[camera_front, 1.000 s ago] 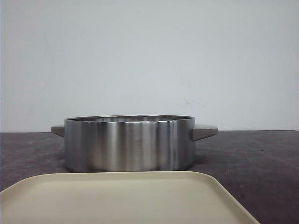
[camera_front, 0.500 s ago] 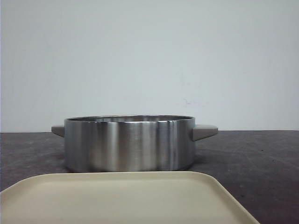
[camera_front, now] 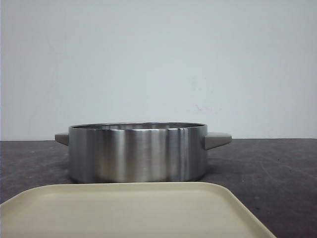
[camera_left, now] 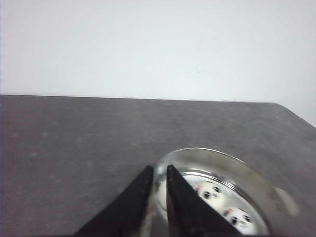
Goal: Steam buns
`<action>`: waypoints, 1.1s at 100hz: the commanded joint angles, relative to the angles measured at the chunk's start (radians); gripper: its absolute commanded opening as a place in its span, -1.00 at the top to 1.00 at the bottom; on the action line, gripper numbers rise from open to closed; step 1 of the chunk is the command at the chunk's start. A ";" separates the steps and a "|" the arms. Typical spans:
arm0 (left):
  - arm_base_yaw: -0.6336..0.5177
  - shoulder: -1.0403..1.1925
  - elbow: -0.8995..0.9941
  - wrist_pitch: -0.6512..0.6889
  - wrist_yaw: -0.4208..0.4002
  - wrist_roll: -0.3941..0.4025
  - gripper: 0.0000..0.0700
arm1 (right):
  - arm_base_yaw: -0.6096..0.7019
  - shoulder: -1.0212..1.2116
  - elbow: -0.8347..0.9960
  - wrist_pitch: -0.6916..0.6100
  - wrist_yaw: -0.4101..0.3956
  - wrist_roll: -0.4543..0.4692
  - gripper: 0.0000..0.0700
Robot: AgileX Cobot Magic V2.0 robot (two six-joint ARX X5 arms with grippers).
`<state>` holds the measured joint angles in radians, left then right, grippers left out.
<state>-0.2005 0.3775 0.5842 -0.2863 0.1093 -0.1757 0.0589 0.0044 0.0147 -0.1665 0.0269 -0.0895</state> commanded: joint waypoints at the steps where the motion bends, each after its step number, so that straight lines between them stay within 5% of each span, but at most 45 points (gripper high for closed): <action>1: 0.031 -0.045 -0.084 0.080 0.015 -0.002 0.99 | 0.002 -0.001 -0.002 0.009 0.000 -0.004 0.98; 41: 0.244 -0.259 -0.504 0.332 0.015 -0.066 0.99 | 0.002 -0.001 -0.002 0.009 0.000 -0.004 0.98; 67: 0.294 -0.287 -0.571 0.297 -0.001 -0.047 0.99 | 0.002 -0.001 -0.002 0.009 0.000 -0.004 0.98; 110: 0.301 -0.375 -0.571 0.099 -0.002 0.119 0.99 | 0.002 -0.001 -0.002 0.008 -0.001 -0.004 0.98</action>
<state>0.0971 0.0044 0.0322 -0.1776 0.1059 -0.1009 0.0589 0.0044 0.0147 -0.1661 0.0269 -0.0898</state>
